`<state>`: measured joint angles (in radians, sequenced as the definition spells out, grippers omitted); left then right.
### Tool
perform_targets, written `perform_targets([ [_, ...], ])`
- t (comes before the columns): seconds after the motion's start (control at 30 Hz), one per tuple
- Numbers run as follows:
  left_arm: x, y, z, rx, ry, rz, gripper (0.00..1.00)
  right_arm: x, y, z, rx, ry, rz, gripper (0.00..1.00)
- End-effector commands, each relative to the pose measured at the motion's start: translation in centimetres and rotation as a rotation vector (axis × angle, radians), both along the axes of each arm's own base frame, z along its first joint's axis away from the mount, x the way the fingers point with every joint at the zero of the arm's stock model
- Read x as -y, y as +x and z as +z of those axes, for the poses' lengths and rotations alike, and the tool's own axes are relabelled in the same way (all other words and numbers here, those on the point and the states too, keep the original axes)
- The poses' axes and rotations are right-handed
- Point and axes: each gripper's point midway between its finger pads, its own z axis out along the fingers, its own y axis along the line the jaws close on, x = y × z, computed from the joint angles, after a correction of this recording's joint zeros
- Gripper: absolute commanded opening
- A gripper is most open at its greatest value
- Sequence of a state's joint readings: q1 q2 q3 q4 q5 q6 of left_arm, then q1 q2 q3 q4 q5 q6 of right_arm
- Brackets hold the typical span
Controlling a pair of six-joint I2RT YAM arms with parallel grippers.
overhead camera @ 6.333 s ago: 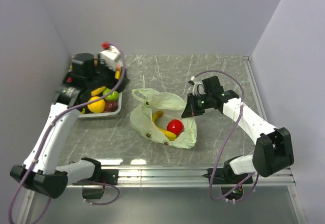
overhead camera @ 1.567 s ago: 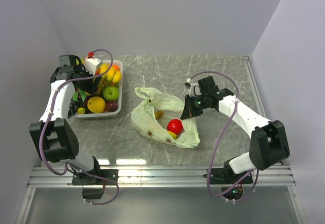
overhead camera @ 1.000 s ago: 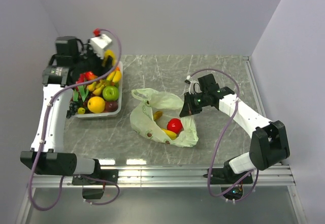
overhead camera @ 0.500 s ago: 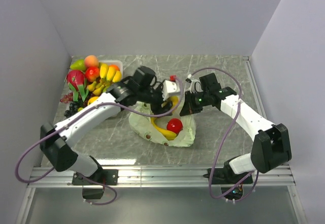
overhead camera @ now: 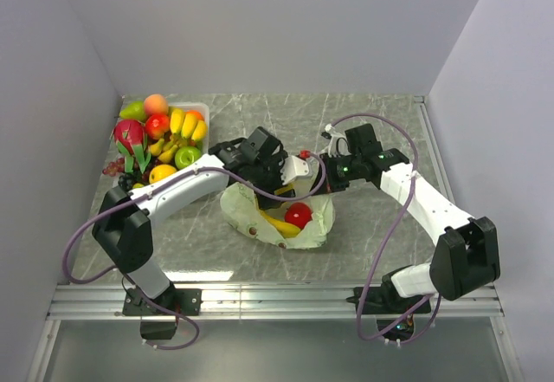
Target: Place the fake fruits into the plastic bag and tie a complex knot
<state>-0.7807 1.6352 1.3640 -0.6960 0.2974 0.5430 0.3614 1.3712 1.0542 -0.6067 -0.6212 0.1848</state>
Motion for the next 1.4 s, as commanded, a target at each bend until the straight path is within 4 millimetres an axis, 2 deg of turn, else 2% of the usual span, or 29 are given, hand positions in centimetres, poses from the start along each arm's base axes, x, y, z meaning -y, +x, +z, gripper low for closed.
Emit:
perform_targets([
  [0.0,0.0,0.7,3.9,0.054,-0.030,0.025,0.89,0.0,0.4,0.9,0.036,0.015,0.003,0.00],
  [0.07,0.2,0.9,6.4,0.060,-0.085,0.055,0.95,-0.1,0.4,0.8,0.031,0.016,0.004,0.00],
  [0.1,0.4,0.8,8.3,0.076,-0.122,0.063,0.99,-0.1,0.4,0.7,0.028,0.017,0.005,0.00],
  [0.13,0.3,0.5,9.0,0.069,-0.133,0.065,0.99,-0.1,0.4,0.6,0.023,0.016,0.005,0.00],
  [0.27,-1.2,0.8,14.8,0.041,-0.303,0.168,0.99,0.0,0.6,0.5,0.024,0.010,0.004,0.00],
  [0.3,-3.7,2.0,16.9,0.066,-0.358,0.255,0.99,0.0,0.5,0.6,0.027,0.011,0.004,0.00],
  [0.37,-6.5,2.7,17.7,0.028,-0.416,0.378,0.99,0.0,0.6,0.6,0.034,0.012,0.001,0.00],
  [0.4,-9.9,3.5,18.8,0.061,-0.441,0.478,0.98,0.0,0.5,0.6,0.037,0.012,0.000,0.00],
  [0.43,-11.7,3.4,17.4,0.032,-0.420,0.544,0.97,0.0,0.4,0.6,0.035,0.011,0.003,0.00],
  [0.47,-13.5,3.6,17.3,0.050,-0.418,0.598,0.97,0.1,0.4,0.6,0.035,0.010,0.002,0.00],
  [0.5,-16.5,3.5,17.5,0.081,-0.414,0.688,0.97,0.1,0.5,0.5,0.035,0.008,0.001,0.00],
  [0.53,-18.2,3.4,16.1,0.069,-0.382,0.748,0.96,0.1,0.4,0.4,0.032,0.008,0.005,0.00],
  [0.57,-19.8,3.3,15.6,0.078,-0.366,0.793,0.97,0.1,0.4,0.4,0.032,0.008,0.005,0.00],
  [0.6,-22.7,3.0,15.2,0.088,-0.340,0.890,0.96,0.0,0.3,0.3,0.027,0.007,0.009,0.00],
  [0.67,-25.6,2.6,13.3,0.073,-0.286,0.973,0.97,0.0,0.2,0.2,0.025,0.008,0.010,0.00],
  [0.7,-28.0,2.2,12.4,0.043,-0.269,1.045,0.96,0.0,0.2,0.1,0.022,0.008,0.011,0.00],
  [0.77,-29.3,1.5,10.7,0.009,-0.235,1.057,0.96,0.0,0.1,0.0,0.020,0.010,0.011,0.00],
  [0.83,-28.9,0.7,9.2,-0.048,-0.232,1.018,0.92,-0.1,0.1,-0.1,0.016,0.014,0.015,0.00],
  [0.9,-27.9,0.4,8.6,-0.077,-0.240,0.950,0.89,-0.2,0.2,-0.1,0.012,0.012,0.015,0.00],
  [1.0,-27.1,1.0,7.1,-0.090,-0.205,0.899,0.86,-0.2,0.4,0.0,0.016,0.013,0.014,0.00],
  [1.13,-26.9,2.8,5.7,-0.048,-0.102,0.886,0.86,-0.1,0.3,-0.1,0.017,0.009,0.013,0.00],
  [1.17,-25.8,3.1,5.0,-0.063,-0.079,0.849,0.85,0.0,0.4,-0.1,0.020,0.006,0.009,0.00],
  [1.37,-24.4,4.1,3.1,-0.050,0.016,0.821,0.88,0.1,0.3,-0.2,0.018,-0.001,0.010,0.00],
])
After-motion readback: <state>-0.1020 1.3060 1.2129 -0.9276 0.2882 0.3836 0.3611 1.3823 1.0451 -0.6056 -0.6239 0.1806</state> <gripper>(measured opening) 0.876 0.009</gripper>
